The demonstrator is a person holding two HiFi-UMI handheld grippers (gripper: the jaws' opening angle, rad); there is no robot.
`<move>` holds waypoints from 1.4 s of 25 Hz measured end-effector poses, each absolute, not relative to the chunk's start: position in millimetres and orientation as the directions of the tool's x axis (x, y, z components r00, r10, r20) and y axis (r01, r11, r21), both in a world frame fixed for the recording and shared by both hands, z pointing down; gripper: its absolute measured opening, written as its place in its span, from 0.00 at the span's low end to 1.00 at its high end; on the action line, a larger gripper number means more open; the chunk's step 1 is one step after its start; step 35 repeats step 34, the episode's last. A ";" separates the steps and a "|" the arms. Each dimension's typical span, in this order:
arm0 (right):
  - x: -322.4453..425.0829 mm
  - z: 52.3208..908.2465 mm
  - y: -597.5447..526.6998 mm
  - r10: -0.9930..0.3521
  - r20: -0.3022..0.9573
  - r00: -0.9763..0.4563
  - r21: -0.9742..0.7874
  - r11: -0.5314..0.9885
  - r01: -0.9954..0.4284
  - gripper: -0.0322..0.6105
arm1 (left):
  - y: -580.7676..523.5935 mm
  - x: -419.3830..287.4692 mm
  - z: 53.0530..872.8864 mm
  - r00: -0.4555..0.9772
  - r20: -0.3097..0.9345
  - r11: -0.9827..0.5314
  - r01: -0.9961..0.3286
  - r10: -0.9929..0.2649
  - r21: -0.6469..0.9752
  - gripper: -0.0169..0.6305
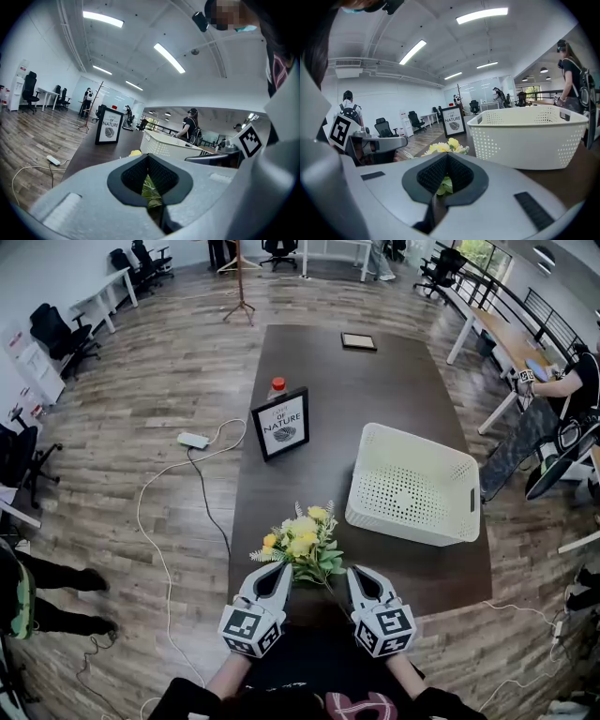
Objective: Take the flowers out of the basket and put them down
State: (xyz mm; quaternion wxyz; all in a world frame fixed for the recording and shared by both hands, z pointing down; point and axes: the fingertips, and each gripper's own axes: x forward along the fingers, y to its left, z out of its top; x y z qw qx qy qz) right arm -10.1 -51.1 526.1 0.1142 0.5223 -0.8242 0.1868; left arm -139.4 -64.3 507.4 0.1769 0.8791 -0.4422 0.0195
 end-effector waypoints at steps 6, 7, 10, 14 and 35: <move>-8.7 525.4 -53.1 -0.821 0.383 -0.424 -0.181 0.383 -0.906 0.06 | -65.4 -141.3 507.1 0.605 0.189 -0.544 -0.787 -0.774 0.290 0.04; -8.0 525.0 -53.2 -0.822 0.382 -0.423 -0.185 0.381 -0.906 0.06 | -65.4 -141.5 506.7 0.605 0.189 -0.544 -0.787 -0.774 0.290 0.04; -7.0 524.6 -52.4 -0.821 0.384 -0.422 -0.186 0.379 -0.907 0.06 | -65.1 -141.7 504.9 0.605 0.188 -0.545 -0.787 -0.774 0.289 0.04; -5.1 527.1 -52.9 -0.822 0.384 -0.420 -0.188 0.375 -0.908 0.06 | -65.2 -142.6 506.6 0.602 0.185 -0.543 -0.789 -0.776 0.289 0.04; -17.8 526.5 -53.5 -0.805 0.381 -0.455 -0.186 0.415 -0.890 0.06 | -65.6 -149.7 504.0 0.588 0.178 -0.533 -0.799 -0.789 0.278 0.04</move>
